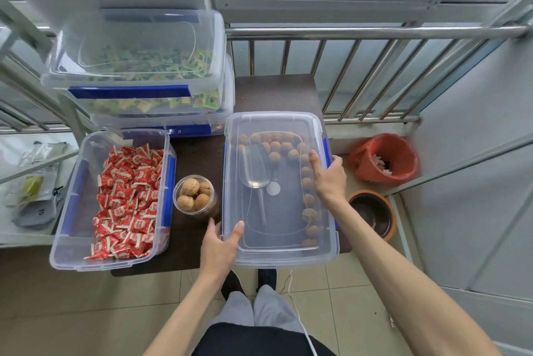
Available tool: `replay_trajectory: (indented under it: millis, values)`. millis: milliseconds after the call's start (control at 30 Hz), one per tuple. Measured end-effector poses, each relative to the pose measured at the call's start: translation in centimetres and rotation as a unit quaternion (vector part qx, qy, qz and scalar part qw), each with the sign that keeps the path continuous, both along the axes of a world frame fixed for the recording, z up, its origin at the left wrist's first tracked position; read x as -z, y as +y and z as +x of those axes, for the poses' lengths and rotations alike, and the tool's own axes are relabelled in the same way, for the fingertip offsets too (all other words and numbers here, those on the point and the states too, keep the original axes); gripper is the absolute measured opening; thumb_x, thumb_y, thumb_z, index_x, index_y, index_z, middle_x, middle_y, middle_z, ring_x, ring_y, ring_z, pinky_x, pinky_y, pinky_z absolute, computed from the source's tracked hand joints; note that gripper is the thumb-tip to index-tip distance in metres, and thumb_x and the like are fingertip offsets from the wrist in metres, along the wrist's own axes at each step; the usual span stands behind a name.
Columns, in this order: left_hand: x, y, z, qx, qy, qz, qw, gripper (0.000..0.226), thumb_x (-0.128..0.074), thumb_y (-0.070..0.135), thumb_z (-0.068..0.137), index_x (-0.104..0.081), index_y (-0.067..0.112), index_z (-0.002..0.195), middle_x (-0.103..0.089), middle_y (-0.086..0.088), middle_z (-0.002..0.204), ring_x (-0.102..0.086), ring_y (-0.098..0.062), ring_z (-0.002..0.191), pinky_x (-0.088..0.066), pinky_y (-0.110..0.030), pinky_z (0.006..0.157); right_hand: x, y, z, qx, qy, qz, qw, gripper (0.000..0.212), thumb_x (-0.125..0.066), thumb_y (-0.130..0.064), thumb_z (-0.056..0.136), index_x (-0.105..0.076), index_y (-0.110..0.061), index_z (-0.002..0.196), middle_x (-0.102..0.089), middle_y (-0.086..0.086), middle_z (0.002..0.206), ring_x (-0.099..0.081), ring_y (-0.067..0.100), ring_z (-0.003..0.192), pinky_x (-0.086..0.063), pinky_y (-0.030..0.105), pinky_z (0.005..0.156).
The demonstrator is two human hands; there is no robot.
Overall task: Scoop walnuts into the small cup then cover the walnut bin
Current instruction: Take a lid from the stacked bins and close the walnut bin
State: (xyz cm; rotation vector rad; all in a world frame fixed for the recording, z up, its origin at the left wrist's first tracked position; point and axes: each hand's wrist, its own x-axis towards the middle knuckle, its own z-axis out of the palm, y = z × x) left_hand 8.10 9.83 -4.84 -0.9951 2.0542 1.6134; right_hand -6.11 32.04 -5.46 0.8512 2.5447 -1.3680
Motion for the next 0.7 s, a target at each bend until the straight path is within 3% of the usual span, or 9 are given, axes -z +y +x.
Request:
replay_trajectory:
  millis: [100,233,367,467,567,700]
  values:
    - [0.8,-1.2,-0.3,0.029,0.002,-0.012,1.0,0.106,-0.077,0.07,0.064,-0.04,0.021,0.15,-0.054,-0.005,0.141,-0.06,-0.022,0.122,-0.054,-0.047,0.1,-0.2,-0.7,0.1,-0.017,0.038,0.08,0.996,0.067,-0.051,-0.057,0.092,-0.052,-0.003,0.13,-0.053,0.019,0.125,-0.057,0.037,0.113,-0.046,0.04,0.092]
    - [-1.1,-0.7,-0.5,0.056,0.022,-0.048,0.997,0.075,-0.073,0.039,0.088,-0.039,0.016,0.15,-0.04,-0.004,0.14,-0.048,-0.015,0.122,-0.044,-0.035,0.106,-0.8,-0.7,-0.1,0.0,0.037,0.061,0.997,0.057,-0.057,-0.052,0.091,-0.06,-0.002,0.118,-0.058,0.018,0.115,-0.058,0.034,0.101,-0.044,0.035,0.083]
    - [-0.8,0.1,-0.2,0.052,0.036,-0.045,0.997,0.073,-0.066,0.042,0.093,-0.033,0.021,0.154,-0.049,-0.004,0.149,-0.051,-0.024,0.136,-0.047,-0.049,0.108,-1.5,-0.3,-0.4,0.017,0.031,0.027,0.999,0.049,-0.067,-0.045,0.088,-0.063,-0.001,0.109,-0.061,0.008,0.096,-0.051,0.021,0.083,-0.035,0.026,0.062]
    - [-0.3,0.0,-0.4,0.042,0.024,-0.036,0.998,0.069,-0.067,0.04,0.092,-0.036,0.022,0.152,-0.055,-0.003,0.145,-0.054,-0.026,0.134,-0.05,-0.051,0.105,-1.9,0.3,-0.3,0.005,0.027,-0.005,1.0,0.055,-0.071,-0.046,0.084,-0.061,-0.003,0.117,-0.064,0.007,0.102,-0.06,0.025,0.098,-0.04,0.027,0.076]
    - [-1.2,0.1,-0.7,0.03,0.041,-0.045,0.998,0.072,-0.07,0.029,0.092,-0.033,0.02,0.153,-0.05,-0.004,0.149,-0.05,-0.024,0.136,-0.046,-0.048,0.109,-2.0,0.6,0.5,-0.024,0.032,0.012,0.999,0.075,-0.071,-0.047,0.083,-0.045,-0.003,0.138,-0.06,0.016,0.131,-0.056,0.033,0.122,-0.046,0.039,0.098]
    - [-1.5,1.1,-0.2,0.064,0.073,-0.125,0.987,0.076,-0.064,0.024,0.096,-0.022,0.019,0.16,-0.025,0.001,0.166,-0.023,-0.018,0.153,-0.025,-0.038,0.12,-1.4,0.1,2.4,-0.059,0.05,0.096,0.992,0.048,-0.063,-0.04,0.091,-0.061,-0.002,0.12,-0.064,0.018,0.122,-0.058,0.034,0.114,-0.043,0.033,0.088]
